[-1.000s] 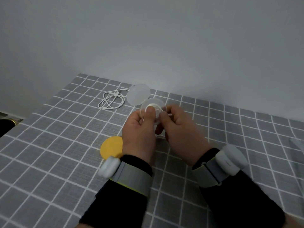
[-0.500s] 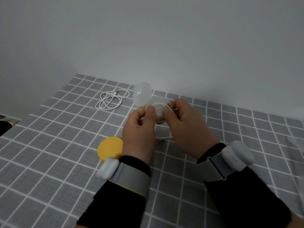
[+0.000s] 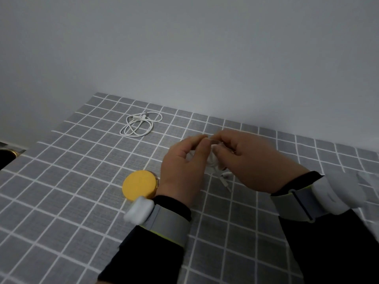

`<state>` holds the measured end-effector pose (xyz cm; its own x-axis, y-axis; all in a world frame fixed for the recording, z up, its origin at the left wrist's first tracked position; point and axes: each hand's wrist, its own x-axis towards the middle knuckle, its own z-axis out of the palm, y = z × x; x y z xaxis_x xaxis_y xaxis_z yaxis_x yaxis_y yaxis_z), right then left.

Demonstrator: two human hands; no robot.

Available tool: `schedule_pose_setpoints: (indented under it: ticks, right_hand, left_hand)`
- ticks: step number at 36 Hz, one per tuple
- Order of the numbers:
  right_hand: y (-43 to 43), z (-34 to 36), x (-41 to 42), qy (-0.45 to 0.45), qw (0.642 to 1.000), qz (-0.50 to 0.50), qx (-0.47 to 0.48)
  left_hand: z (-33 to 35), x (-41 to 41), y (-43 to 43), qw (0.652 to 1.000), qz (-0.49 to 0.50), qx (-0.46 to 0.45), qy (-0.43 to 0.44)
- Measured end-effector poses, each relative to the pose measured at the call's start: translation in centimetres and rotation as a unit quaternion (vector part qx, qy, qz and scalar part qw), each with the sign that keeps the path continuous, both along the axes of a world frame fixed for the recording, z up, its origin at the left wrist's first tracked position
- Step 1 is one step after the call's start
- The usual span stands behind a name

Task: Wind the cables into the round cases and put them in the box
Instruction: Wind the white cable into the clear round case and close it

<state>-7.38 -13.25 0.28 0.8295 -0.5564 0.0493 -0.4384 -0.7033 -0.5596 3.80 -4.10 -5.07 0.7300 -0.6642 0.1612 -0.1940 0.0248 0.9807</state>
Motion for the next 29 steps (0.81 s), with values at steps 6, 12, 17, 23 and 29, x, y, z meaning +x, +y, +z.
schedule_pose_setpoints:
  ticks: [6,12,17,23,29]
  right_hand:
    - [-0.3,0.1,-0.3,-0.002,1.000,0.017,0.004]
    - [-0.2,-0.4,0.0,-0.057,0.998,0.004,-0.006]
    - [-0.4,0.0,-0.5,-0.108,0.994,-0.003,-0.015]
    - [-1.3,0.5,-1.2,-0.106,0.994,-0.023,-0.022]
    - [-1.0,0.0,-0.6,-0.117,0.991,-0.023,-0.060]
  left_hand:
    - [0.2,0.1,0.2,0.999,0.014,-0.016,0.027]
    - [0.4,0.3,0.5,0.995,0.037,-0.037,0.082]
    - [0.3,0.1,0.5,0.996,0.018,-0.045,0.071]
    - [0.3,-0.5,0.5,0.988,-0.066,-0.047,0.130]
    - [0.0,-0.4,0.0,0.979,-0.033,-0.085,0.181]
